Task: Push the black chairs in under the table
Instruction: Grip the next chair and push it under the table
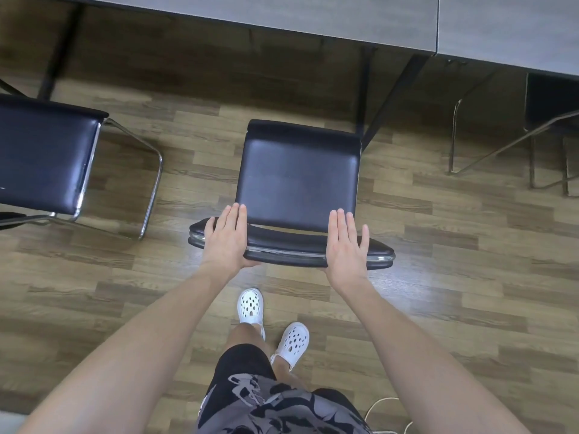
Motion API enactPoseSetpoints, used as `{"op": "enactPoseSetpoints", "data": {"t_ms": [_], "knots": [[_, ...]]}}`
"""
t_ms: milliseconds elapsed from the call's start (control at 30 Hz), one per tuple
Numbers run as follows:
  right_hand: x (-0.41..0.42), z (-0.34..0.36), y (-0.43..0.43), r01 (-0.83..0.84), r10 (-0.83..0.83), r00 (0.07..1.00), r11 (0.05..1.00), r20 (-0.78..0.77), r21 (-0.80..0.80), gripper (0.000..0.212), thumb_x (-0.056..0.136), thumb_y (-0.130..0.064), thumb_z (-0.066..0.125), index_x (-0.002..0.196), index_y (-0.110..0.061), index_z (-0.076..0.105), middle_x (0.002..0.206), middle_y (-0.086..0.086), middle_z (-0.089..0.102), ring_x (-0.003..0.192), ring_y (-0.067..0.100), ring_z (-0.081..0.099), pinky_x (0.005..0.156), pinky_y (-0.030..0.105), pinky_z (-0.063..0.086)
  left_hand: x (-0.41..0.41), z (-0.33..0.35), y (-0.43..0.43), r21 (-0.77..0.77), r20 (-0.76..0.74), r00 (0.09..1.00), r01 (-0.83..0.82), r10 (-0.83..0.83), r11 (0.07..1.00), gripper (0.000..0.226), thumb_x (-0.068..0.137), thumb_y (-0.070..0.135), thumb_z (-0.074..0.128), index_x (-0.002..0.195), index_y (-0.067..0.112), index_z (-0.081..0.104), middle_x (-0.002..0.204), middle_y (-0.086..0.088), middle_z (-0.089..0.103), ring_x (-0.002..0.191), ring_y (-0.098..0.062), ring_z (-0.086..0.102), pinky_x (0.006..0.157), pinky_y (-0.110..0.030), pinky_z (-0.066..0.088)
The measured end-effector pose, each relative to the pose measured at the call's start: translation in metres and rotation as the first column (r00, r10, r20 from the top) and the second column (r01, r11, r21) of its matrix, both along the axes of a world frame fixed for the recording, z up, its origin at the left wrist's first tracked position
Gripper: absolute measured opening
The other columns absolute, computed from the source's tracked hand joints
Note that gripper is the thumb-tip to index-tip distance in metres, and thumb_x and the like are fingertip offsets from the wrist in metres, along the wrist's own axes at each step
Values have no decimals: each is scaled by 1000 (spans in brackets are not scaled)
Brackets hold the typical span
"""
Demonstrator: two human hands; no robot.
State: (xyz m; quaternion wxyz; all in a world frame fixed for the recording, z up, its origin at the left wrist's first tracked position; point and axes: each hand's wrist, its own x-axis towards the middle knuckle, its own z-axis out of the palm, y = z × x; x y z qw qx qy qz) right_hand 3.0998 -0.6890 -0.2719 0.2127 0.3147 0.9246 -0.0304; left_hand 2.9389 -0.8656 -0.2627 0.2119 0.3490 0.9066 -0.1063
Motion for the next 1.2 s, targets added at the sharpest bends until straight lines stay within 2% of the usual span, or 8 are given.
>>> {"op": "enactPoseSetpoints", "data": {"t_ms": [200, 367, 567, 700, 833, 1033, 1200], "knots": [[-14, 0, 10, -16, 17, 998, 1000, -65, 13, 103, 78, 10, 58, 153, -5, -10, 163, 7, -2, 150, 24, -4, 119, 47, -3, -15, 0, 11, -1, 4, 1000, 2, -2, 1000, 134, 63, 70, 74, 154, 7, -1, 163, -3, 3, 150, -19, 2, 119, -45, 10], [-29, -1, 21, -22, 25, 997, 999, -68, 40, 103, 79, 6, 61, 152, -6, -10, 163, 7, -2, 150, 25, -4, 118, 48, -4, -29, 1, 22, 0, -11, 1000, 15, -15, 1000, 136, 63, 72, 72, 154, 7, -4, 164, -3, -1, 150, -17, -2, 120, -45, 8], [-50, -1, 37, -22, 26, 997, 998, -76, 54, 98, 80, 10, 56, 153, -5, -9, 163, 7, 0, 150, 26, -3, 119, 48, -2, -51, 3, 38, 14, -29, 999, 26, -26, 1000, 135, 63, 73, 71, 154, 7, -3, 164, -2, 0, 150, -16, 0, 118, -44, 9], [-67, -1, 48, -20, 23, 998, 998, -52, 52, 105, 78, 8, 63, 152, -5, -10, 163, 7, -1, 150, 25, -5, 119, 48, -1, -66, 4, 48, 33, -27, 999, 30, -29, 999, 134, 63, 71, 73, 154, 7, -1, 164, -2, 3, 150, -16, 3, 117, -41, 12], [-81, 0, 59, -9, 9, 1000, 999, 6, 48, 115, 76, -4, 74, 151, -5, -13, 163, 6, -3, 150, 25, -6, 119, 47, -1, -81, 4, 59, 39, -23, 999, 38, -37, 999, 134, 63, 69, 75, 154, 6, 0, 163, -4, 4, 150, -17, 5, 117, -41, 13], [-113, 1, 81, -4, 2, 1000, 999, 24, 53, 113, 79, -5, 74, 151, -5, -13, 163, 7, -4, 150, 25, -6, 119, 48, -1, -115, 5, 84, 29, -6, 1000, 28, -28, 999, 137, 61, 70, 75, 154, 4, -2, 163, -7, 0, 150, -20, 3, 117, -41, 15], [-140, -1, 97, 1, -5, 999, 997, 52, 72, 120, 76, -12, 79, 151, -6, -15, 163, 7, -3, 150, 26, -6, 118, 48, -1, -143, 1, 100, 31, -24, 999, 42, -41, 999, 138, 61, 71, 75, 153, 5, -2, 163, -7, 1, 150, -21, 3, 117, -43, 14]]}}
